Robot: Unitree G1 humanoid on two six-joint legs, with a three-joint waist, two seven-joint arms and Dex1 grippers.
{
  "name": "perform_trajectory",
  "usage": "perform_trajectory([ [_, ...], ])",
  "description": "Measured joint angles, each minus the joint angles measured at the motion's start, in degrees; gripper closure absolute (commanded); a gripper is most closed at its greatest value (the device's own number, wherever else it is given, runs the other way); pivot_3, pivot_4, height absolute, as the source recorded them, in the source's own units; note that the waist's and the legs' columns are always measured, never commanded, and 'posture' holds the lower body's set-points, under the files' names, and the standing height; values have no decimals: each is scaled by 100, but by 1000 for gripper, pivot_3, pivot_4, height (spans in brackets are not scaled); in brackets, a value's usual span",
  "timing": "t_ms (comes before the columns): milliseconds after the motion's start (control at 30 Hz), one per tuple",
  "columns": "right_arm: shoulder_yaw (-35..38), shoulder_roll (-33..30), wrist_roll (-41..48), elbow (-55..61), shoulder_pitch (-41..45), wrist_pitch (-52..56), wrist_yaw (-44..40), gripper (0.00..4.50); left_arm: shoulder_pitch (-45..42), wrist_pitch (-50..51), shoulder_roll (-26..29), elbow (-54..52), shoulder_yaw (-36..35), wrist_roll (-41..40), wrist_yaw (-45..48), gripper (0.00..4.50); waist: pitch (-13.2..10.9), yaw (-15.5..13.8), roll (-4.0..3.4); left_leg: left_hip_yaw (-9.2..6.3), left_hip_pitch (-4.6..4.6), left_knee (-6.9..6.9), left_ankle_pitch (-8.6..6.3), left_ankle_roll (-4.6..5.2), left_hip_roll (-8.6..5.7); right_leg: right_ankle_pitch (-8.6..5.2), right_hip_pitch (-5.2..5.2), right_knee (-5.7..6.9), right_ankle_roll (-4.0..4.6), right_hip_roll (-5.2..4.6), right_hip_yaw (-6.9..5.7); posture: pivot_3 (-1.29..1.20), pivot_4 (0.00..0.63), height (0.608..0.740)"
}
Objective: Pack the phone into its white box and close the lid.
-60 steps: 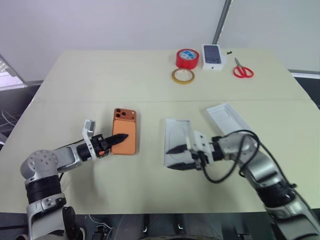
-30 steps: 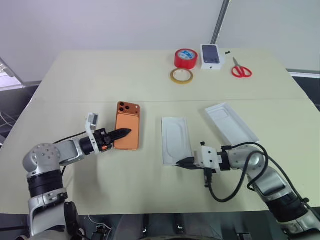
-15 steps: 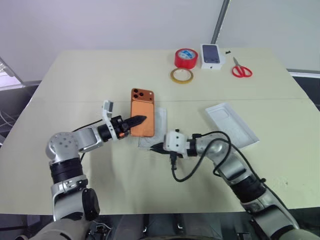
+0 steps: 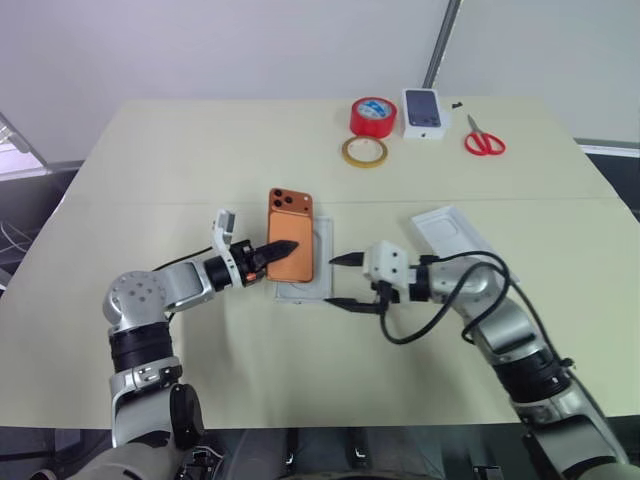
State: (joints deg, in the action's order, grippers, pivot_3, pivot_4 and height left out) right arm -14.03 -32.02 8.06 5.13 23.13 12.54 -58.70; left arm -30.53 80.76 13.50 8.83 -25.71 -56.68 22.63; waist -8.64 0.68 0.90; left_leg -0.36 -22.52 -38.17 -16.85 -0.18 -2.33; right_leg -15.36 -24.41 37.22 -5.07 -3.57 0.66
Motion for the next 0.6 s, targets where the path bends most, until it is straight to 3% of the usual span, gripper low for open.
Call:
perform_trajectory([
  [100,85,-45,-7,-127,-6,-62,58,956,105,1,6,-1,239,39,55,1718,0,12,0,0,0,1,1,-2,1,0,-2,2,0,1,0,0,150,740],
  [600,-9,239,-110,-450,94,-302,239,956,-151,152,801,-468,529,103,209,1718,0,3,-1,0,1,0,2,-3,1,0,-1,2,0,1,0,0,150,740],
])
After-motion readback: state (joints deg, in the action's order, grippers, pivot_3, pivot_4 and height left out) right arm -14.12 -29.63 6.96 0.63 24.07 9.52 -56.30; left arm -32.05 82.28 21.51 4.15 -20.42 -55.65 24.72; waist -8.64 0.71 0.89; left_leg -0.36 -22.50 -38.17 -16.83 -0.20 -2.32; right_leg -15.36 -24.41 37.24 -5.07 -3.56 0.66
